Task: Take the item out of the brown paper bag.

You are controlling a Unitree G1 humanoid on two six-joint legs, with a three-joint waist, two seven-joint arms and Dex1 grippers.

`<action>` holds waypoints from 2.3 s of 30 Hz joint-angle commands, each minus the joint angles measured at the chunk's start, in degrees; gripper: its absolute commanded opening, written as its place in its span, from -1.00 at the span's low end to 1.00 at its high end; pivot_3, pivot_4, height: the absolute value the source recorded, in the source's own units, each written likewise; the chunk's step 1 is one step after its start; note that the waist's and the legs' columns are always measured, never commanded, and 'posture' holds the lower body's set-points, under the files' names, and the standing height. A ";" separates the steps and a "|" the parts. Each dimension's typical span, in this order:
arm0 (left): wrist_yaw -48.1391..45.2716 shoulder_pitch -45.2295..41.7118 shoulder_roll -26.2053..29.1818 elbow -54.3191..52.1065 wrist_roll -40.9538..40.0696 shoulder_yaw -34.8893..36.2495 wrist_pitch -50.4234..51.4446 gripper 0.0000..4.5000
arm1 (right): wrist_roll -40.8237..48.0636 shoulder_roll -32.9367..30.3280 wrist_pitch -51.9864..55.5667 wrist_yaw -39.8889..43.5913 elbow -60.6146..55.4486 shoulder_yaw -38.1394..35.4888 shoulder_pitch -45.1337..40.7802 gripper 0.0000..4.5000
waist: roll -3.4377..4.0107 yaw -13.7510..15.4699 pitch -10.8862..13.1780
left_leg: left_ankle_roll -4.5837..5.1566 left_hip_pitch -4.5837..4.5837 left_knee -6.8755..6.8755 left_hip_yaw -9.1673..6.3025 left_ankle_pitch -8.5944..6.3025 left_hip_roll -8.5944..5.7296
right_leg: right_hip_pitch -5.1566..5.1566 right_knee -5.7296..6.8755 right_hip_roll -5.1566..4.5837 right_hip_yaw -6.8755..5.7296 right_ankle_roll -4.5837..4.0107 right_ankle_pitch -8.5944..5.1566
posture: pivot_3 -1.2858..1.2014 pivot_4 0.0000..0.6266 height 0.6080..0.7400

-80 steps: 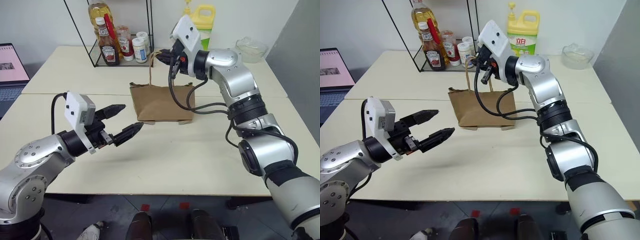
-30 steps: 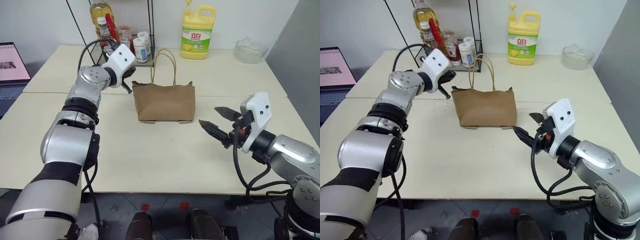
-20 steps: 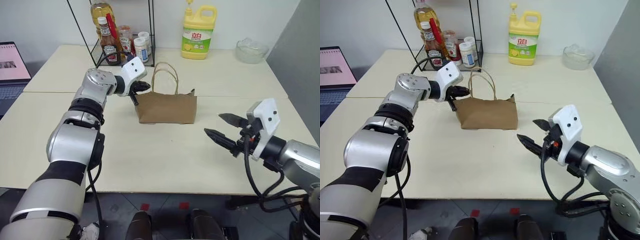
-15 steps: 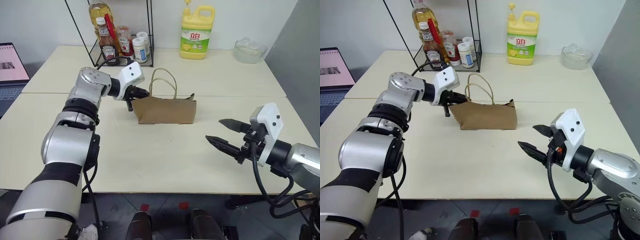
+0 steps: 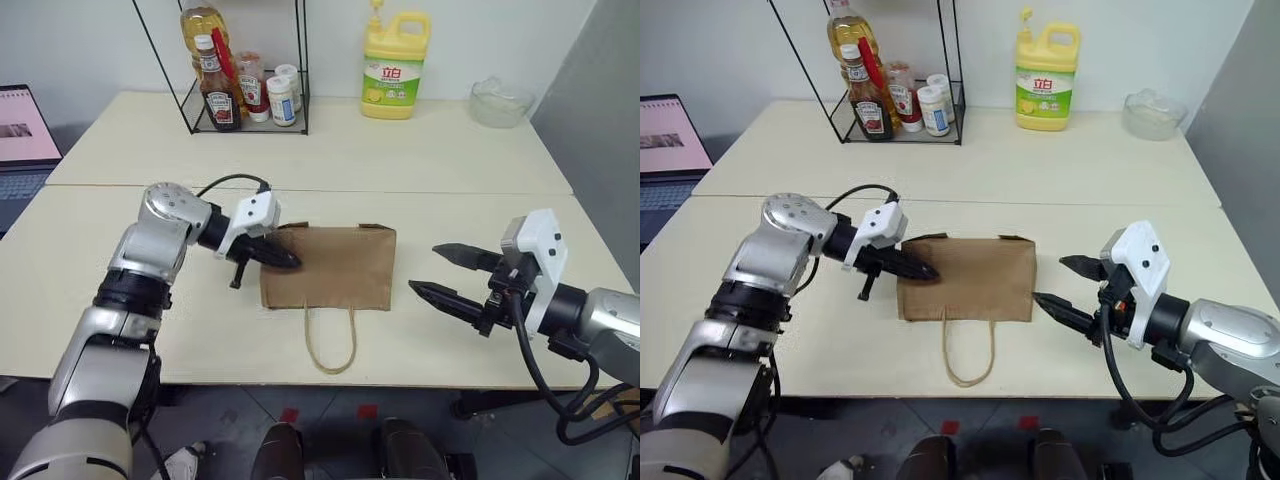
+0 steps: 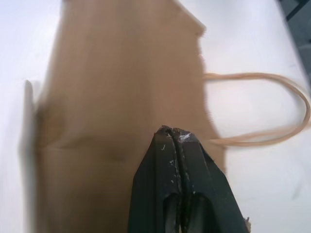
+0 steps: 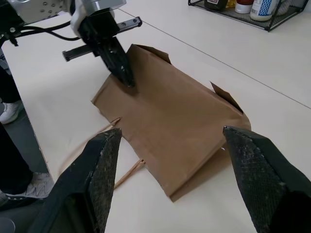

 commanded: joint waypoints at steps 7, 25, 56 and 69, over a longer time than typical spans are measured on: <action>-0.82 3.79 6.19 -16.50 -6.86 0.10 -12.47 -0.46 | 4.69 -4.18 -4.43 -2.03 -3.97 1.66 4.47 0.55 | -0.01 0.13 0.01 | 0.01 0.09 0.05 -0.01 -0.01 0.00 | 0.16 -0.03 0.00 0.01 0.01 0.00 | 0.03 -0.52 1.00; -0.88 2.61 1.33 0.31 -1.13 -13.55 -50.26 0.22 | 9.21 -10.22 -10.04 -6.13 -6.43 7.81 9.07 0.55 | -0.04 0.17 0.02 | 0.06 0.09 0.15 -0.02 -0.03 -0.01 | 0.21 -0.03 0.03 0.01 0.01 0.00 | 0.03 -0.52 1.00; 10.66 5.08 -3.67 -5.59 -3.76 -6.84 -28.26 -0.99 | -16.30 -17.64 -21.29 10.30 -7.52 26.64 9.56 0.55 | -0.08 0.08 0.04 | 0.06 0.11 0.20 -0.09 -0.03 -0.02 | 0.25 -0.03 0.03 -0.02 0.03 -0.01 | 0.03 -0.52 1.00; 12.88 8.06 -4.04 -7.00 -3.46 -4.43 -26.73 -0.99 | -50.32 -7.82 -38.81 26.59 7.48 54.04 -8.98 0.55 | -0.08 0.08 0.05 | 0.05 0.13 0.21 -0.10 -0.03 -0.02 | 0.23 -0.05 0.04 -0.03 0.03 -0.01 | 0.03 -0.52 1.00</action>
